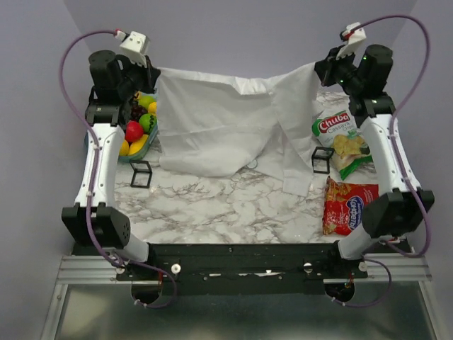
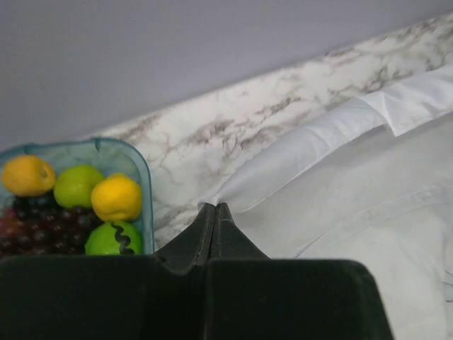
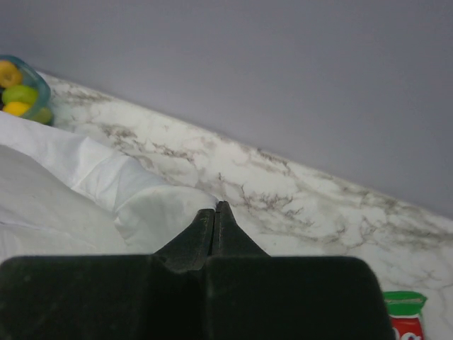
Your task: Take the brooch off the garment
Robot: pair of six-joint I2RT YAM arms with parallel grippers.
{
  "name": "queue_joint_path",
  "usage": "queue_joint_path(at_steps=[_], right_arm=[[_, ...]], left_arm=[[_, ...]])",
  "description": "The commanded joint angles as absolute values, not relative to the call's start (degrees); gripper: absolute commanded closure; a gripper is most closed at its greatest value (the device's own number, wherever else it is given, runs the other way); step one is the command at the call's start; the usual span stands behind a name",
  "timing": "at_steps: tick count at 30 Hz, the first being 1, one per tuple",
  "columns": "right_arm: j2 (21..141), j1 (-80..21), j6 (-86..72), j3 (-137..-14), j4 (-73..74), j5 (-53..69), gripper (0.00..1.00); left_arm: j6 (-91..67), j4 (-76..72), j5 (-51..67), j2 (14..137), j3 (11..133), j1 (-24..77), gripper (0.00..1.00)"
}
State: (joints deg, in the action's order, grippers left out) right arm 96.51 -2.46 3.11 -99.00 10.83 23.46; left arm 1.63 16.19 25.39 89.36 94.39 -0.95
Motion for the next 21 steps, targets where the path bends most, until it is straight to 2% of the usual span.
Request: queue_joint_path(at_steps=[1,7,15,21], right_arm=[[86.4,-2.3,6.6,-99.3,11.9,25.7,1.0],[78.9,-2.3,7.8,-102.0,16.8,27.2,0.99],[64.8,-2.3,8.3,-99.8,16.7,24.8,1.0],[59.0,-2.3,6.9,-105.8,17.1,26.4,1.0]], left_arm=[[0.3,16.3,26.8,83.2,102.2,-1.1,1.0],[-1.3,15.3,26.6,79.1,107.4,-1.1,1.0],[-2.2,15.2,28.7,70.1,107.5,-1.0,1.0],[-1.7,14.8,27.4,65.3,112.5,-1.0,1.0]])
